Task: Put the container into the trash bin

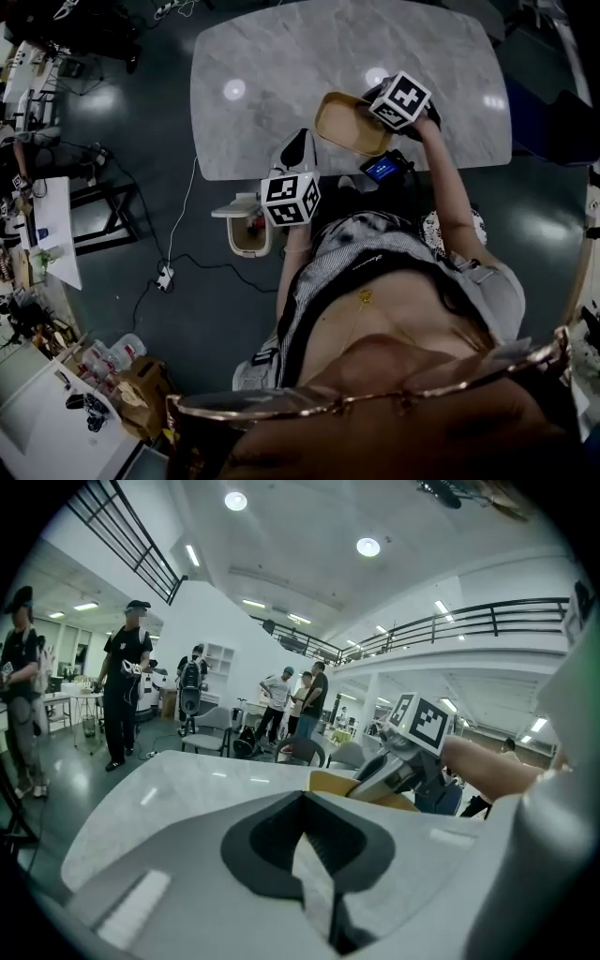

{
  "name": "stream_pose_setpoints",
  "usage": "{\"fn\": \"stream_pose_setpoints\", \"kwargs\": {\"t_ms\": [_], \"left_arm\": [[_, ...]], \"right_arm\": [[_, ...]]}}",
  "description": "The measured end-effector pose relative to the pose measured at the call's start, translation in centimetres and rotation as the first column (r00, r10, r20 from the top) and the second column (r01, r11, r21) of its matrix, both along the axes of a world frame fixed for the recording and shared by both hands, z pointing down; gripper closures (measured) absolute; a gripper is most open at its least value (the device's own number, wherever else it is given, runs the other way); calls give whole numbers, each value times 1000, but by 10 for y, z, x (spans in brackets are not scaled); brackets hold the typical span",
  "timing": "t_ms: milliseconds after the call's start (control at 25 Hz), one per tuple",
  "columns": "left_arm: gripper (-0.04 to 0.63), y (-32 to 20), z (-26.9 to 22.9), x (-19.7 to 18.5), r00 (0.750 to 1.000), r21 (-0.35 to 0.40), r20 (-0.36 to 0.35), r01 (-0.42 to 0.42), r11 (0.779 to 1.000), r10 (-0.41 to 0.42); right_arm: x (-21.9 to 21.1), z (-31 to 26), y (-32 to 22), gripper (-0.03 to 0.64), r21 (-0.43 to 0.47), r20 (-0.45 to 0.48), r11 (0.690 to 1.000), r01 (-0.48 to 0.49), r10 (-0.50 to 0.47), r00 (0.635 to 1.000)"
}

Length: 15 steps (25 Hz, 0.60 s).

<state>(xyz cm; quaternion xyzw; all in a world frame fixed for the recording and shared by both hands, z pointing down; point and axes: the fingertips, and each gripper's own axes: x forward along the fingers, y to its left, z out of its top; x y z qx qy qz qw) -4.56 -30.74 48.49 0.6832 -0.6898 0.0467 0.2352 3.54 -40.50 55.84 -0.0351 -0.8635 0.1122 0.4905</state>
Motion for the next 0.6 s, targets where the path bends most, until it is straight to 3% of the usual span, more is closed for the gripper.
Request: {"fn": "stream_pose_setpoints", "kwargs": {"t_ms": [600], "left_arm": [[595, 41, -11, -24, 989, 26, -10, 146, 989, -146]], "right_arm": [[-33, -17, 38, 589, -11, 30, 984, 177, -177, 984]]}}
